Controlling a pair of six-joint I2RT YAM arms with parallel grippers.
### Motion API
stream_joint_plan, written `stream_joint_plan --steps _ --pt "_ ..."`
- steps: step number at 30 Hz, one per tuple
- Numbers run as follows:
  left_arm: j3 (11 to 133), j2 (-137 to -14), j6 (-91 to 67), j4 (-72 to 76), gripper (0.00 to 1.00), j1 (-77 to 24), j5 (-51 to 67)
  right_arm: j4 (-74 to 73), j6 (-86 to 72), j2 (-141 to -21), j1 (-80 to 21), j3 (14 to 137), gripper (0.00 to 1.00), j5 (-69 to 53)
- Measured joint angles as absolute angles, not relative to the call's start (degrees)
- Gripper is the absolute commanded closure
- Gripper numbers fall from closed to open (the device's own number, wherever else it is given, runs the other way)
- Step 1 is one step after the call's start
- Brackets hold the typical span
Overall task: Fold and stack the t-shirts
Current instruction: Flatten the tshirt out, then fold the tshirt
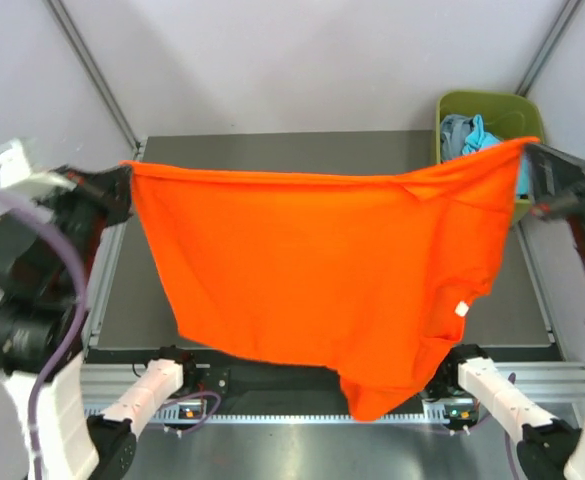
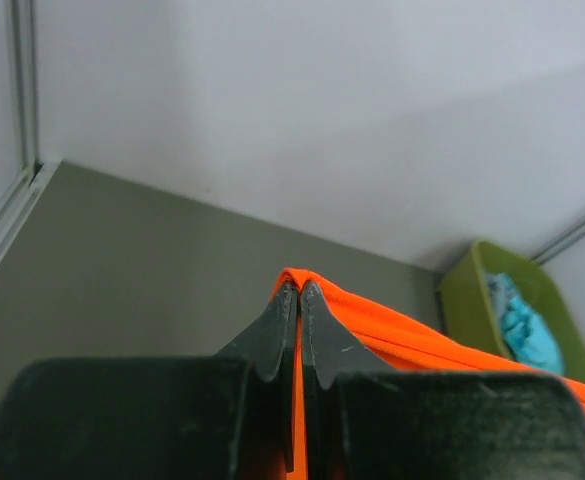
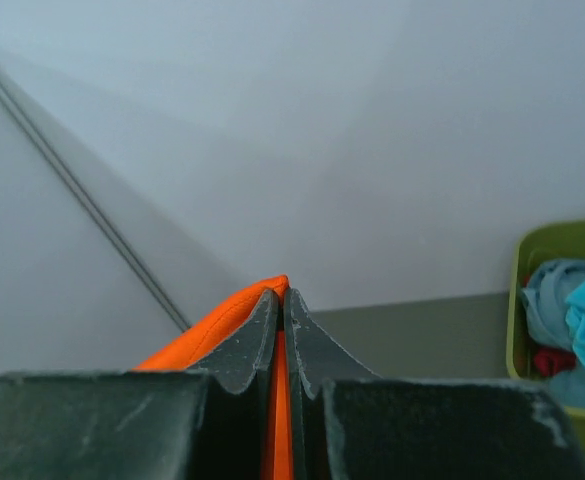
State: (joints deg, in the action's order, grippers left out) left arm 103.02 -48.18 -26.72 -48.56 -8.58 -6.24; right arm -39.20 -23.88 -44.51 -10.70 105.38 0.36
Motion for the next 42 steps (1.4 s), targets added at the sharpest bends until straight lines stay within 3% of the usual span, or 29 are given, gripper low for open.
stream_joint_plan --steps 6,13,25,36,42 --pt "84.44 -56.34 -23.44 -40.86 1.0 -8.56 -12.75 -30.85 -26.26 -53.1 -10.7 87.79 1.0 1.41" --pt "70.41 -77.89 -21.17 -30.81 1.0 -6.76 -19.53 -20.6 -27.62 -72.95 -10.72 73.36 1.0 1.32" --pt "76.27 -108.29 -19.86 -16.16 1.0 0.75 -16.27 -11.64 -24.51 -102.17 -10.72 79.59 1.0 1.13" --pt "82.02 -111.07 -22.61 -18.15 1.0 3.14 -8.16 -15.88 -24.47 -105.12 -10.72 84.55 1.0 -0.54" --pt "74.52 -103.02 -23.03 -23.51 1.0 2.96 -8.45 -21.5 -24.6 -97.89 -10.76 80.34 1.0 -2.7"
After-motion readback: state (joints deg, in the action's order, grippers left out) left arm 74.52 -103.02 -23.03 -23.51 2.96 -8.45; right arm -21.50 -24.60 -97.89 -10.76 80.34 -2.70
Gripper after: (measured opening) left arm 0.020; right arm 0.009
